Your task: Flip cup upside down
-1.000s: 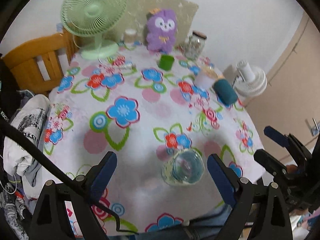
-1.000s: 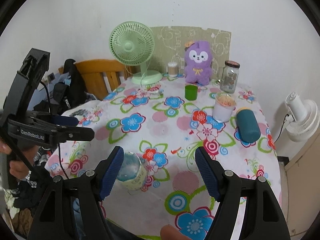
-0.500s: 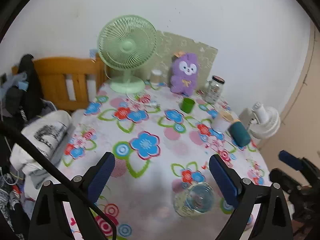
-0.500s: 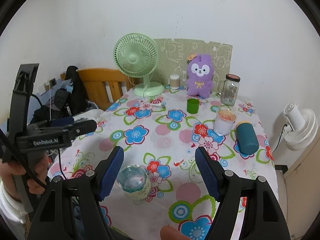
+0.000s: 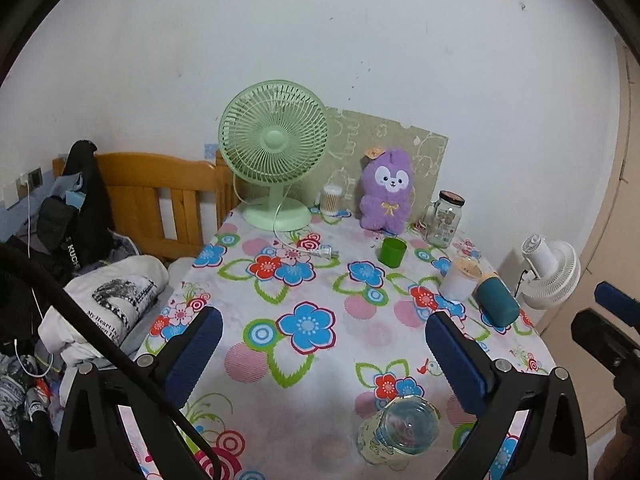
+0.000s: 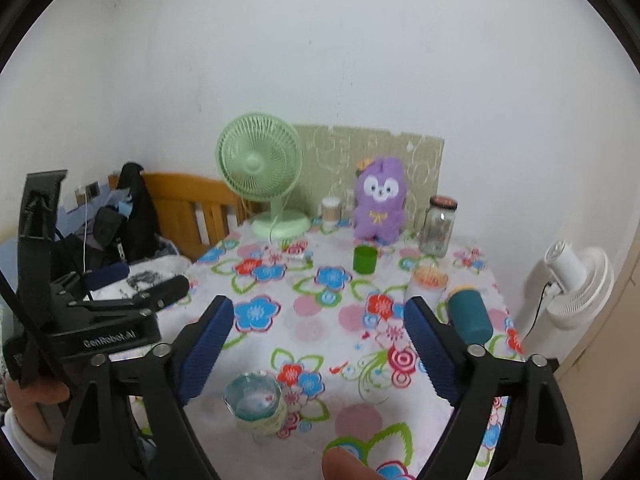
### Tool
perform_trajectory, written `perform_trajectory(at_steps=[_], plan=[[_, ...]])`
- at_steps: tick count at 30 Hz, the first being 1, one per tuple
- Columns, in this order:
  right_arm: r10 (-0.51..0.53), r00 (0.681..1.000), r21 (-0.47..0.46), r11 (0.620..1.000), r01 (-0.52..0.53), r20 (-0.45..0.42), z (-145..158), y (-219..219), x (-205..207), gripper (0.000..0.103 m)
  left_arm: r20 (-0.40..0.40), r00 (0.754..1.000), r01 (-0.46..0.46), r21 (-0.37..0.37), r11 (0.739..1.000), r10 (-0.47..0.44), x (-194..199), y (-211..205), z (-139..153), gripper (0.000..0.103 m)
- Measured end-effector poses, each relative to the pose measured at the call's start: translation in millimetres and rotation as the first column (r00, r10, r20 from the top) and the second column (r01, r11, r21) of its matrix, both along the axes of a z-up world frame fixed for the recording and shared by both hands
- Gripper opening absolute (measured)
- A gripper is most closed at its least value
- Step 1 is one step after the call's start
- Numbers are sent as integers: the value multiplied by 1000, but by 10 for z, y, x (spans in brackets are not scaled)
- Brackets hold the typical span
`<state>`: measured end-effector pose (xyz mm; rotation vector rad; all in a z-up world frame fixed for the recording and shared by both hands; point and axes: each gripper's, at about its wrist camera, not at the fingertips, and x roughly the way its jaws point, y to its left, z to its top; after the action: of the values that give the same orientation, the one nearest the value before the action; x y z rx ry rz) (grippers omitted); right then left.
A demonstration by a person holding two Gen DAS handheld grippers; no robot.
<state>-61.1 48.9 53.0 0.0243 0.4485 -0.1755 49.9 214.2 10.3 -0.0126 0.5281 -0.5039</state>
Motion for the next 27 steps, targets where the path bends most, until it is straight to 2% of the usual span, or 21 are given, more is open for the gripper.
perform_trajectory(at_steps=[4,14,27], plan=[[7,1000,-7,1000,-7,5,-6,18,-19,90,19,1000,8,-10,1000,-8,-31,-17,44,103],[6,1000,47,999,-5,-20,-56,-56,29,90,59,998,6,54,999,-9,-128,-138,29,103],[18,999,56,998,-16,-30,-74,-51,62,90,50,998,-27,18,999,27,-57,-48,32,103]])
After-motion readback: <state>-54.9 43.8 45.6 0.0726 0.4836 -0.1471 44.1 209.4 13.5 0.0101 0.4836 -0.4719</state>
